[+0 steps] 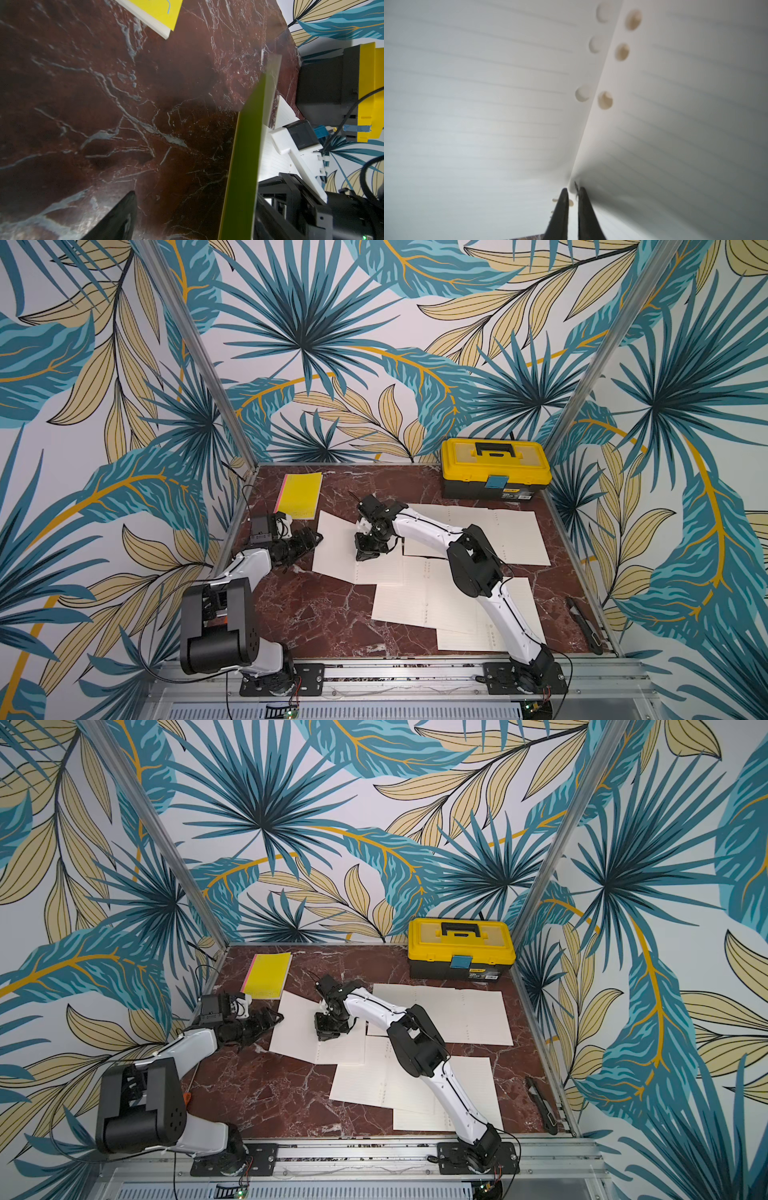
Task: Close the notebook
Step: Close the notebook at the center of the board.
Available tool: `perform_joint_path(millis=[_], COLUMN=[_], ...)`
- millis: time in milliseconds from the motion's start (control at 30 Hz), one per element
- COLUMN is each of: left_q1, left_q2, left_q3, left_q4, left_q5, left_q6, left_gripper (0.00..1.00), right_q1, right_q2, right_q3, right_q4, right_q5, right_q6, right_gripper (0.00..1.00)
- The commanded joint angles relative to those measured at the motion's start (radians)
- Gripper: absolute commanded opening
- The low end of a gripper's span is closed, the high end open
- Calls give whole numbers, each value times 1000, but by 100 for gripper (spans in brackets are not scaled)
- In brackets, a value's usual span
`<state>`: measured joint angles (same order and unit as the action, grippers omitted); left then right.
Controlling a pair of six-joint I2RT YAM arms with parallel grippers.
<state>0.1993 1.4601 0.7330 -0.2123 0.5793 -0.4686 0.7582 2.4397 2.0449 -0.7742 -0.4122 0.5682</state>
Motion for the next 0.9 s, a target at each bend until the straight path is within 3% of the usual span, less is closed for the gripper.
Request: perform_joint_path(millis=[0,233,867], left_q1=[11,-4,-201], left_q2=[18,3,-17], left_q3=[-8,-14,106], left_q4=[41,159,125], left_q5=[67,213,308], left_q6=[1,-53,-39], left_gripper=[84,83,75], right_q1=[-8,-22,-33], right_q2=[-16,-47,-133], right_q3=[-71,-139,-228], right_q4=[-15,27,126], right_q5=[43,47,15], right_q6=[0,9,36], right_gripper=[13,13,13])
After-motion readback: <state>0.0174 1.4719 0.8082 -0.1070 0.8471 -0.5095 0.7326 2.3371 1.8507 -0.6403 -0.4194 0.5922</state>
